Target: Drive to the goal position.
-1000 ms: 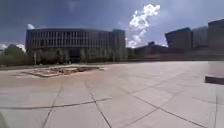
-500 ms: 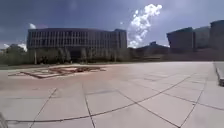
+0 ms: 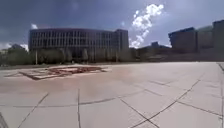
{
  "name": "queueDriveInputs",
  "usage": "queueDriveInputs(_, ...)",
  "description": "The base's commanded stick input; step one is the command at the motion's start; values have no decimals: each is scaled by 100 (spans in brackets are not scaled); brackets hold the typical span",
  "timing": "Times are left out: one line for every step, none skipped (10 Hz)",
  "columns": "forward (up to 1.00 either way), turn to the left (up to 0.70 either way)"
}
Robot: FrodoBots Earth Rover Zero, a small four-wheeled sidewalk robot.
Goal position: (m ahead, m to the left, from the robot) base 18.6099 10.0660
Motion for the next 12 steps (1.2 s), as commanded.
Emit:
queueDriveInputs(85,1)
queueDriveInputs(85,1)
queueDriveInputs(85,1)
queueDriveInputs(85,1)
queueDriveInputs(85,1)
queueDriveInputs(85,1)
queueDriveInputs(85,1)
queueDriveInputs(85,1)
queueDriveInputs(85,1)
queueDriveInputs(85,1)
queueDriveInputs(85,1)
queueDriveInputs(85,1)
